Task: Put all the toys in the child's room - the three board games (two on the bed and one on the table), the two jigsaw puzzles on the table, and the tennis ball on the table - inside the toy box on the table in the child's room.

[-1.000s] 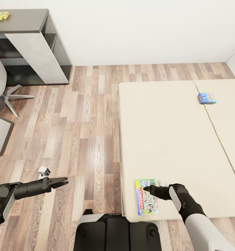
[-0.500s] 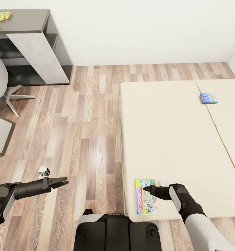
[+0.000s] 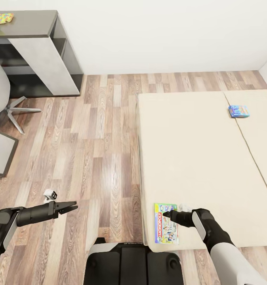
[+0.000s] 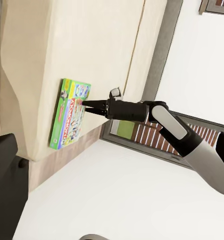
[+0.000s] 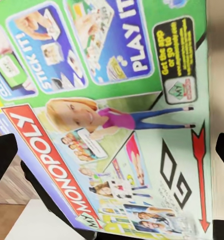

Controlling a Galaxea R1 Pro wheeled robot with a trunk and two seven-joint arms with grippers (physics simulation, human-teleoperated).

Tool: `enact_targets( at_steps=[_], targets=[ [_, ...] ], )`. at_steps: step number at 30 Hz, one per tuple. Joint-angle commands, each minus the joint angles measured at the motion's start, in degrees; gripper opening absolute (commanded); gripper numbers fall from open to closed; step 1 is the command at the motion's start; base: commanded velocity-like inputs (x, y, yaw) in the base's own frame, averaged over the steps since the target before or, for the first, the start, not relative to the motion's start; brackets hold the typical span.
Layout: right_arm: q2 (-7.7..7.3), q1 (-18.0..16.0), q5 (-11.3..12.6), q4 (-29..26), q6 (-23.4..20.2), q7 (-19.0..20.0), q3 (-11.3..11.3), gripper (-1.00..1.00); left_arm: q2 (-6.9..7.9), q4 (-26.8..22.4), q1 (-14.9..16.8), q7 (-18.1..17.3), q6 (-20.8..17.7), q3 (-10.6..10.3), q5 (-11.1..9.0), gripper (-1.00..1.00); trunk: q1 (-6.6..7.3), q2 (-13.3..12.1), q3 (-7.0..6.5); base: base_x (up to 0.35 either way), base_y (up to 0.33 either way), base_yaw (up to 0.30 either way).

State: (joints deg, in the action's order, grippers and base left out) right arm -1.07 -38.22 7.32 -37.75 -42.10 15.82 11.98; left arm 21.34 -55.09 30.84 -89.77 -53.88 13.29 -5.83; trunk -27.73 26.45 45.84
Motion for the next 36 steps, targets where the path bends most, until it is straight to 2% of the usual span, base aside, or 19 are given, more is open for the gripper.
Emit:
enact_targets(
  at_steps=[1, 36],
  targets=[
    [0.01, -0.01, 0.32, -0.05, -0.35, 0.0, 0.15, 1.0, 0.02, -0.01, 0.01, -0.23, -0.59, -0.02, 0.03, 1.0, -0.03, 0.08, 0.05, 0.0, 0.028, 0.0],
    [0.01, -0.01, 0.32, -0.05, -0.26, 0.0, 0.15, 1.0, 0.02, 0.01, 0.01, -0.23, -0.58, -0.02, 0.03, 1.0, -0.03, 0.08, 0.05, -0.002, 0.016, 0.0]
  ],
)
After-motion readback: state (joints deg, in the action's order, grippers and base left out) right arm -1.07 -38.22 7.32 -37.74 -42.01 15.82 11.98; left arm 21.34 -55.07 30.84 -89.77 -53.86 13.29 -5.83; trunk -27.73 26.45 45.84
